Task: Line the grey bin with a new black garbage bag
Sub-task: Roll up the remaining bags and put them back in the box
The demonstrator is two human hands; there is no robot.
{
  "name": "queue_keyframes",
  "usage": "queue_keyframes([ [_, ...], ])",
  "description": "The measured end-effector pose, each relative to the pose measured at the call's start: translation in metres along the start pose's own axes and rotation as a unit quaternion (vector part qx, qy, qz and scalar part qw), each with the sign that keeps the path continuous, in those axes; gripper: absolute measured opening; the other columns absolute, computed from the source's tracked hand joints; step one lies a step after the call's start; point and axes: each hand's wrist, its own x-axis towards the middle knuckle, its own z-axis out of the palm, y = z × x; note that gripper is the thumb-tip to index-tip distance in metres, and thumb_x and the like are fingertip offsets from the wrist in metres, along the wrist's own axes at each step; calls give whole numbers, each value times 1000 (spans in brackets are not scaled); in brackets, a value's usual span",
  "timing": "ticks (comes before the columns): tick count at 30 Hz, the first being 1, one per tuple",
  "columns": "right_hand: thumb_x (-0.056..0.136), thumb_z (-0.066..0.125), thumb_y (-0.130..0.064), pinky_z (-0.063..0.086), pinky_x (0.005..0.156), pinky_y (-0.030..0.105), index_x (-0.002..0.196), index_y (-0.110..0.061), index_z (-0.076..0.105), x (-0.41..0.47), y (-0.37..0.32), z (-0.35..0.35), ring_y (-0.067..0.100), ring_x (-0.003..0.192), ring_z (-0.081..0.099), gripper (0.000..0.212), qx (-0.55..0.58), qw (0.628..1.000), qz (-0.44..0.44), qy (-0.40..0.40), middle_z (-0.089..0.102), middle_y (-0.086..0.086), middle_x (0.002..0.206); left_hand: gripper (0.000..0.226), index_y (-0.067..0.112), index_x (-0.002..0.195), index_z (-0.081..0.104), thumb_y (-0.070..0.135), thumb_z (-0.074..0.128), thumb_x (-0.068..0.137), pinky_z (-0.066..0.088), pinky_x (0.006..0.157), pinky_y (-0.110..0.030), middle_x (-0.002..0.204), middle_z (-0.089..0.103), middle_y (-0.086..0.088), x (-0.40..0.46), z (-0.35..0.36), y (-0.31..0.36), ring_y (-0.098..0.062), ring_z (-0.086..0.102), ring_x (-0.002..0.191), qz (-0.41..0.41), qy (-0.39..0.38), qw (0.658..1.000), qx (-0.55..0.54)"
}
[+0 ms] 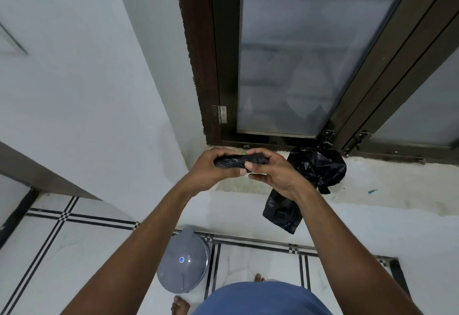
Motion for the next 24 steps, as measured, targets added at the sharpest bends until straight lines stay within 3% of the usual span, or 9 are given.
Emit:
queue_keyframes([
  [3,81,92,-13,68,96,37,136,-8,74,11,2,-4,27,117,76,58,0,1000,15,-16,78,8,128,42,24,123,80,18,96,85,68,90,-41,119,81,-1,0,2,-8,-27,78,109,7,18,1000,-11],
  [8,96,83,-32,67,96,41,139,-17,77,26,3,-5,25,125,76,45,-36,997,53,-51,77,8,137,41,23,130,82,21,92,91,71,81,-40,118,83,1,-12,2,-19,-23,80,104,1,60,998,5],
  [11,108,73,-37,64,95,35,133,-19,77,48,6,-1,26,129,73,31,-176,983,37,31,77,2,134,39,24,128,83,19,92,90,70,76,-35,116,84,2,-26,-2,-33,-22,80,101,-14,113,993,17],
  [13,103,79,-38,54,106,37,136,-23,73,67,13,-5,28,137,64,37,-368,925,-35,93,70,0,140,39,22,127,84,18,93,89,70,76,-35,113,84,0,-36,-9,-45,-24,80,98,-31,139,989,25],
  [14,96,84,-42,48,114,42,143,-25,68,76,18,-8,30,142,57,52,-483,867,-73,98,64,1,147,39,21,126,84,18,93,89,70,76,-35,113,84,-1,-40,-12,-49,-25,81,98,-41,151,987,26],
  [16,82,90,-58,36,122,53,158,-30,54,88,26,-14,36,147,44,89,-665,738,-94,66,52,3,160,38,21,125,84,18,94,88,70,77,-36,113,84,-2,-46,-18,-54,-26,80,98,-55,166,984,22],
  [18,82,88,-60,32,121,58,163,-32,48,95,28,-14,39,146,42,95,-736,671,-84,36,47,4,163,36,23,123,84,18,94,88,71,78,-39,112,83,-1,-51,-22,-54,-26,80,98,-60,177,982,17],
  [21,96,79,-39,39,111,53,156,-28,58,99,25,-12,38,138,49,65,-734,669,-109,50,58,6,151,34,27,120,85,17,94,88,71,80,-39,110,84,1,-56,-27,-50,-26,80,99,-59,188,980,5],
  [24,94,81,-30,47,100,48,147,-20,62,93,21,-11,38,130,59,58,-630,753,-156,106,67,9,139,34,24,120,85,17,94,87,70,80,-39,112,84,1,-56,-31,-41,-25,80,101,-55,194,979,-11],
])
